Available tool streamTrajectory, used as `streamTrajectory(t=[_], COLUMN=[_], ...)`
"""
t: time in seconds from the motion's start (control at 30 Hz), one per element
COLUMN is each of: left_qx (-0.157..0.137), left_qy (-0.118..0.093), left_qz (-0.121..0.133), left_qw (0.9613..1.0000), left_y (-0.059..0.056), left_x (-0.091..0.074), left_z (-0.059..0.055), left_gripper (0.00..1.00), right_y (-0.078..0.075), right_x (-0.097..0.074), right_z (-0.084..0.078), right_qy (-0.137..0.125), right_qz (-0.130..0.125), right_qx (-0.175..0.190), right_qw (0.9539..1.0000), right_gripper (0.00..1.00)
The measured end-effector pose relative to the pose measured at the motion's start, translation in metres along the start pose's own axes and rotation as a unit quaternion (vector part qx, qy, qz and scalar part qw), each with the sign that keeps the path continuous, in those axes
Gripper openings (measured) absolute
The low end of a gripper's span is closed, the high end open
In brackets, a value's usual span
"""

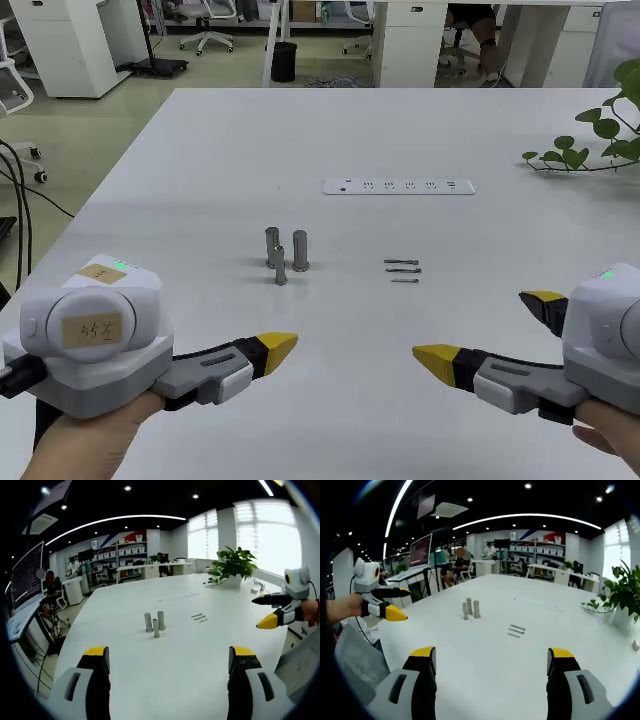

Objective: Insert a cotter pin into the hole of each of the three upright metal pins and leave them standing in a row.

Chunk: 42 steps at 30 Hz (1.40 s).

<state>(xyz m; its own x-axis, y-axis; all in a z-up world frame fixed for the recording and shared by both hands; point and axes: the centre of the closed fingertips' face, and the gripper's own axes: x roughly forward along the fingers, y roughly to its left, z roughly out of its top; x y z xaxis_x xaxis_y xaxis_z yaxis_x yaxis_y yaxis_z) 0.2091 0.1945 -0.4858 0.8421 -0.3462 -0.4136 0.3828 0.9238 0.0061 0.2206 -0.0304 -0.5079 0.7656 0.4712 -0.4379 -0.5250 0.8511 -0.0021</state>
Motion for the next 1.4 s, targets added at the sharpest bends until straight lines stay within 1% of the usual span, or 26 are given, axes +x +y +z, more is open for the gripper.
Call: streamTrajectory(t=[0.13, 0.23, 0.3, 0.47, 0.6, 0.8, 0.93, 1.03, 1.17, 1.4], left_qx=[-0.007, -0.004, -0.004, -0.004, -0.002, -0.003, -0.005, -0.004, -0.008, -0.008], left_qy=[-0.001, 0.008, 0.008, 0.01, 0.012, 0.013, 0.011, 0.012, 0.015, 0.015], left_qz=[-0.002, -0.007, -0.011, -0.016, -0.021, -0.024, -0.022, -0.019, -0.021, -0.019], left_qw=[1.0, 0.9999, 0.9999, 0.9998, 0.9997, 0.9996, 0.9997, 0.9997, 0.9996, 0.9997], left_y=[0.0, -0.004, -0.006, -0.01, -0.012, -0.011, -0.01, -0.008, -0.008, -0.005], left_x=[0.0, 0.0, 0.001, 0.002, 0.0, -0.002, -0.003, -0.005, -0.007, -0.008], left_z=[-0.001, -0.005, -0.006, -0.007, -0.008, -0.008, -0.008, -0.009, -0.01, -0.011], left_gripper=[0.97, 0.95, 0.95, 0.94, 0.93, 0.9, 0.9, 0.9, 0.88, 0.87], right_y=[-0.002, -0.005, -0.006, -0.005, -0.002, 0.002, 0.004, 0.003, 0.005, 0.006], right_x=[-0.004, -0.007, -0.01, -0.012, -0.013, -0.013, -0.013, -0.013, -0.012, -0.011], right_z=[0.001, 0.003, 0.003, 0.004, 0.006, 0.008, 0.008, 0.008, 0.008, 0.011], right_qy=[0.001, -0.001, -0.002, -0.004, -0.006, -0.003, 0.0, 0.001, 0.006, -0.002], right_qz=[-0.001, -0.004, -0.005, -0.004, -0.003, 0.004, 0.01, 0.008, 0.011, 0.01], right_qx=[-0.003, 0.0, 0.002, 0.008, 0.003, 0.006, 0.001, -0.002, 0.007, 0.013], right_qw=[1.0, 1.0, 1.0, 1.0, 1.0, 1.0, 1.0, 1.0, 0.9999, 0.9999], right_gripper=[0.94, 0.93, 0.93, 0.91, 0.89, 0.86, 0.86, 0.85, 0.85, 0.85])
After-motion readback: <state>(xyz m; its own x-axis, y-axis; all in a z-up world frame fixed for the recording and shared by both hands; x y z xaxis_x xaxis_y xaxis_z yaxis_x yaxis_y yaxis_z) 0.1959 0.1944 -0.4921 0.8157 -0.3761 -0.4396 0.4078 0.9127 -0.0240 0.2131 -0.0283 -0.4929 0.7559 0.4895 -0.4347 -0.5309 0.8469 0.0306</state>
